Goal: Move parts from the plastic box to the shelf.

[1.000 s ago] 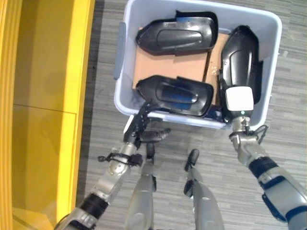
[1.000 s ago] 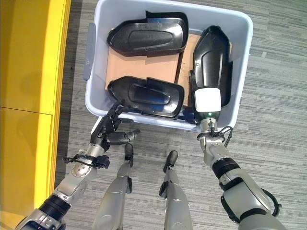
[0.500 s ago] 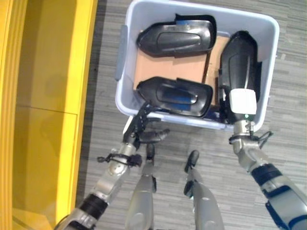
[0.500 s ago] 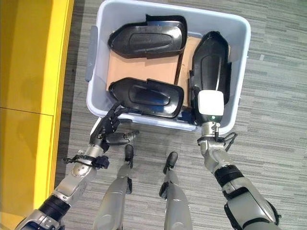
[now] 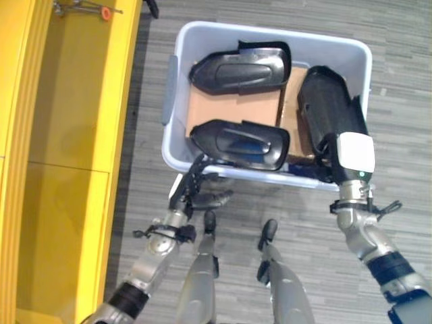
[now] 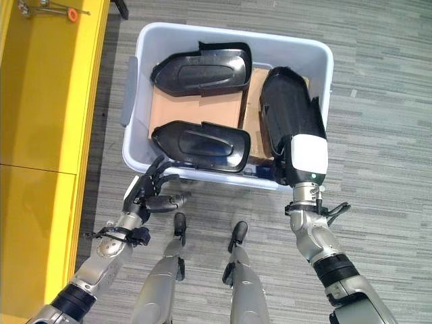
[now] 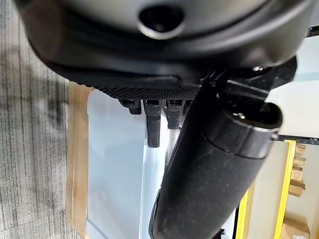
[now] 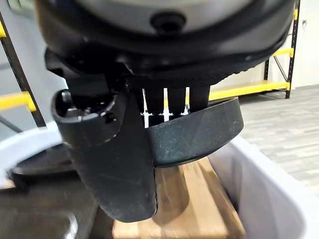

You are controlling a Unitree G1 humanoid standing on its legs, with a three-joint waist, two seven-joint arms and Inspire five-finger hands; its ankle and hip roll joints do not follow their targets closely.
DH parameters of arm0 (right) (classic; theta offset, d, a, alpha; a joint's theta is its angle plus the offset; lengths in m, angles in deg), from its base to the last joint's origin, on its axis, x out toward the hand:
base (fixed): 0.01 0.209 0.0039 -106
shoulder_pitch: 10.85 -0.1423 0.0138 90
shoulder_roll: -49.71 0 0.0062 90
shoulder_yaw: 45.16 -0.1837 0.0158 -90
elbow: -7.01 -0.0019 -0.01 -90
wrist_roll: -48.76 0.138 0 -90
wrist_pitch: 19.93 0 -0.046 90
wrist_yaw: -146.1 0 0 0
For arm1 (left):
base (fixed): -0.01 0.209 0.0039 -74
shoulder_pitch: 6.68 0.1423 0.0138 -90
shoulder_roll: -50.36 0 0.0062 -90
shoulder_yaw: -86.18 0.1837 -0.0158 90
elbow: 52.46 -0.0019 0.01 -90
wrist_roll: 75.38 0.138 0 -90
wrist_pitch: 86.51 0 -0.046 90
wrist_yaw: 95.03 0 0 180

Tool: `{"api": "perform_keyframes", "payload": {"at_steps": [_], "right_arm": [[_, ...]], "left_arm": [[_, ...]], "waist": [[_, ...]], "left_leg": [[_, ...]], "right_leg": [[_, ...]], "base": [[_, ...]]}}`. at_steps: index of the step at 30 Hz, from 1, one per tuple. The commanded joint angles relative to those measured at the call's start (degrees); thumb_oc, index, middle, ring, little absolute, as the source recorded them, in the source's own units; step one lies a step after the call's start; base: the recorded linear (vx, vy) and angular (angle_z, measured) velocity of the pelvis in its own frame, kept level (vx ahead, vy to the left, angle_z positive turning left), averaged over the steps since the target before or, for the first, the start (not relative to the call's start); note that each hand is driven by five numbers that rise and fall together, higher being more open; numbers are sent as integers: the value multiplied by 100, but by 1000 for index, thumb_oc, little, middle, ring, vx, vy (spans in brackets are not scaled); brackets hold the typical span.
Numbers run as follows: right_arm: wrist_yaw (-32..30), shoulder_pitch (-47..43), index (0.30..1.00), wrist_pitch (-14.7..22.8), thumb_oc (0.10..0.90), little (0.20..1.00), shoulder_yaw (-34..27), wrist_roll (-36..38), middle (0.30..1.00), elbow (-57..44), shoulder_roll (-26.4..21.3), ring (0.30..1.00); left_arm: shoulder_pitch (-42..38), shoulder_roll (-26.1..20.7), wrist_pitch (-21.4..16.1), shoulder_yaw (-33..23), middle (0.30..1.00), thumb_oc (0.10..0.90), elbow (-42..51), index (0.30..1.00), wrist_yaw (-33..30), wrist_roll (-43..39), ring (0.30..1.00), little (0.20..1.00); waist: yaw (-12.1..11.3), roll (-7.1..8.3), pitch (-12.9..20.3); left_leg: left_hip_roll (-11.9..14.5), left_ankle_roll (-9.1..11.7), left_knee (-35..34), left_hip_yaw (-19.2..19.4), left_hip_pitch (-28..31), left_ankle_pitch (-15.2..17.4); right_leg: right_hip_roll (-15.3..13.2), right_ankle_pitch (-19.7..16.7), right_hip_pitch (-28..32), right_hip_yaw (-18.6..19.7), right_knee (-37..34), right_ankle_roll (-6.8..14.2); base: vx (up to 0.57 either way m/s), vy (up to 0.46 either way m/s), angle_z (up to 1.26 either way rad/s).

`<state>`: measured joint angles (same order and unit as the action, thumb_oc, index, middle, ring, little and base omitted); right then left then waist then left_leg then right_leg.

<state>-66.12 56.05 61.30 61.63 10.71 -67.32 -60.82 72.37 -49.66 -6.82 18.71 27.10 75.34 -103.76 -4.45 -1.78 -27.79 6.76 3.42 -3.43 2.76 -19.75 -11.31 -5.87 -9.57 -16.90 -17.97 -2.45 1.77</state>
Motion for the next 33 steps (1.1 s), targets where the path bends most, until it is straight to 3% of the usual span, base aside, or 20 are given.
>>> {"api": "perform_keyframes", "payload": {"at_steps": [1, 24, 27, 33], "right_arm": [[-559, -208, 300, 240, 400, 300, -389, -113, 300, -525, -363, 300], [-401, -100, 300, 657, 400, 300, -757, 74, 300, -1521, -229, 300], [-85, 281, 300, 850, 400, 300, -776, 246, 300, -1707, -109, 300], [139, 294, 300, 987, 400, 300, -617, 340, 300, -1703, -24, 300]], "left_arm": [[299, -217, -194, -76, 1000, 900, 209, 1000, -20, 136, 1000, 1000], [748, -304, -51, -394, 1000, 900, 243, 1000, 164, 321, 1000, 1000], [1080, -289, 11, -717, 1000, 900, 202, 1000, 191, 410, 1000, 1000], [1395, -261, 21, -988, 1000, 900, 146, 1000, 192, 456, 1000, 1000]], "waist": [[-35, 370, 736], [-144, 563, 1261], [-170, 630, 1569], [-226, 608, 1859]], "left_leg": [[319, 76, -24, -207, 285, 356], [400, 58, -120, -282, 856, 463], [508, 110, -123, -247, 1181, 534], [669, 208, -157, -218, 1415, 525]], "right_leg": [[-723, 274, 135, 23, 342, 731], [-635, 495, 721, -77, 348, 732], [-498, 616, 1081, -103, 265, 705], [-320, 744, 1339, -127, 194, 648]], "base": [[0, 0, 0], [15, -5, 3], [90, -43, -1], [49, -53, -2]]}}
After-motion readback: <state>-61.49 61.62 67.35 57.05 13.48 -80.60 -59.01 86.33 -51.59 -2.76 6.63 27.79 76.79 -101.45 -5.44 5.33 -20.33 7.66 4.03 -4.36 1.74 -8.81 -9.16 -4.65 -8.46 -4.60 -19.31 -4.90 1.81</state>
